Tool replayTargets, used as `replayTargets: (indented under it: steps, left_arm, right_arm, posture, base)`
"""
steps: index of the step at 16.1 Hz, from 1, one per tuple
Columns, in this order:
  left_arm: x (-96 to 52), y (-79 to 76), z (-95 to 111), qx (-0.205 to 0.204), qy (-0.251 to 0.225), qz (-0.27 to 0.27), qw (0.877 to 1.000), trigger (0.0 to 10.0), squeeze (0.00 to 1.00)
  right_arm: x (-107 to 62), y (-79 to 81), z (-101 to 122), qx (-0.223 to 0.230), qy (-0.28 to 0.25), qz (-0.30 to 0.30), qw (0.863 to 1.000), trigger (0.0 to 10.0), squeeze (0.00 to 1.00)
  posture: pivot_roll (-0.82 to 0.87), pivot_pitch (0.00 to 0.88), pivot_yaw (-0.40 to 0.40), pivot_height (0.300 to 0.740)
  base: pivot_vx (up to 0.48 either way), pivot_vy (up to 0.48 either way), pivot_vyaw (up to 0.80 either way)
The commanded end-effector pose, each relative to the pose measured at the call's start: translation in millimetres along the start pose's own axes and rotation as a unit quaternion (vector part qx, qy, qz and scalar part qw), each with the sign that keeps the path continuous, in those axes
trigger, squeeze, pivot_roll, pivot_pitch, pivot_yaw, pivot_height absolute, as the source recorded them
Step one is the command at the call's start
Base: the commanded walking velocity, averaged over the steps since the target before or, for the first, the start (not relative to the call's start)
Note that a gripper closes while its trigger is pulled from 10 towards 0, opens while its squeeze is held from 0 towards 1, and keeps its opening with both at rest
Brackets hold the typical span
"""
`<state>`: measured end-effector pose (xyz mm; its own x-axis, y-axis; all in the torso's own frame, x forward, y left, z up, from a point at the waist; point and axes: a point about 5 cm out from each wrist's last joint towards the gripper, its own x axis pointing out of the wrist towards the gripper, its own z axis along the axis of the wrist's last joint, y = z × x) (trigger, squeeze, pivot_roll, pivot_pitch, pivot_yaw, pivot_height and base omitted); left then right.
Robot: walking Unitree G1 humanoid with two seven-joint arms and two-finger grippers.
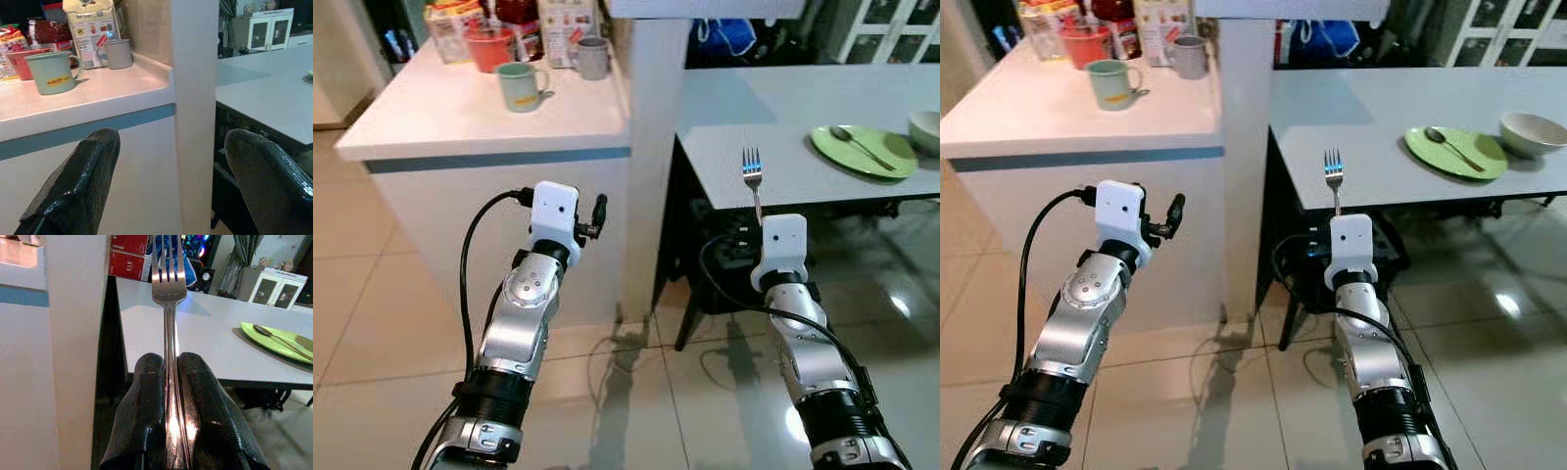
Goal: Setting the table
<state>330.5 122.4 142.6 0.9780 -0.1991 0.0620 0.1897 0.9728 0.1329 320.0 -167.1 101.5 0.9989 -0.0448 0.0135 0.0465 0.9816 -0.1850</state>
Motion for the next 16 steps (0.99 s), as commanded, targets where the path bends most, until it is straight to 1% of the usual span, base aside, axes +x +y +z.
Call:
replayTargets:
  steps: [1, 2, 3, 5, 10, 14, 16]
  left_arm:
    - [1.3, -0.9, 0.6, 0.011, 0.001, 0.002, 1.000, 10.0, 0.00]
    - [1.4, -1.2, 1.2, 0.025, 0.000, 0.003, 1.000, 10.0, 0.00]
    - [1.2, -1.3, 1.6, 0.017, -0.002, 0.002, 1.000, 10.0, 0.00]
    - [1.0, -1.0, 1.6, 0.030, 0.000, 0.001, 1.000, 10.0, 0.00]
    - [2.0, 1.2, -0.6, 0.034, 0.008, 0.010, 0.999, 10.0, 0.00]
    - [2.6, 3.1, -0.9, 0.038, 0.012, 0.017, 0.999, 10.0, 0.00]
    - [2.4, 3.0, -1.4, 0.041, 0.013, 0.019, 0.999, 10.0, 0.00]
  right_arm:
    - [2.7, -2.4, 5.0, 0.002, -0.010, -0.003, 1.000, 0.0, 0.00]
    - [2.6, -2.0, 5.0, 0.002, -0.010, -0.002, 1.000, 0.0, 0.00]
    - [2.6, -1.8, 5.1, 0.002, -0.010, -0.002, 1.000, 0.0, 0.00]
    - [2.3, -1.3, 4.9, 0.003, -0.010, -0.001, 1.000, 0.0, 0.00]
    - [0.7, -1.2, 3.7, 0.003, -0.008, -0.002, 1.000, 0.0, 0.00]
    - [-0.2, -1.7, 3.0, 0.002, -0.007, -0.003, 1.000, 0.0, 0.00]
    - [-0.5, -1.8, 2.8, 0.003, -0.006, -0.003, 1.000, 0.0, 0.00]
  posture:
    - [-0.01, 0.000, 0.004, 0.740]
    - [-0.01, 0.000, 0.004, 0.740]
    - [-0.01, 0.000, 0.004, 0.740]
    - [-0.01, 0.000, 0.007, 0.740]
    - [-0.02, 0.000, 0.011, 0.740]
    - [-0.02, 0.000, 0.014, 0.740]
    - [-0.02, 0.000, 0.014, 0.740]
  base:
    - [0.000, 0.000, 0.00]
    - [0.000, 0.000, 0.00]
    - [0.000, -0.435, 0.00]
    - [0.000, -0.465, 0.00]
    - [0.000, -0.472, 0.00]
    - [0.000, 0.000, 0.00]
    - [0.000, -0.480, 0.00]
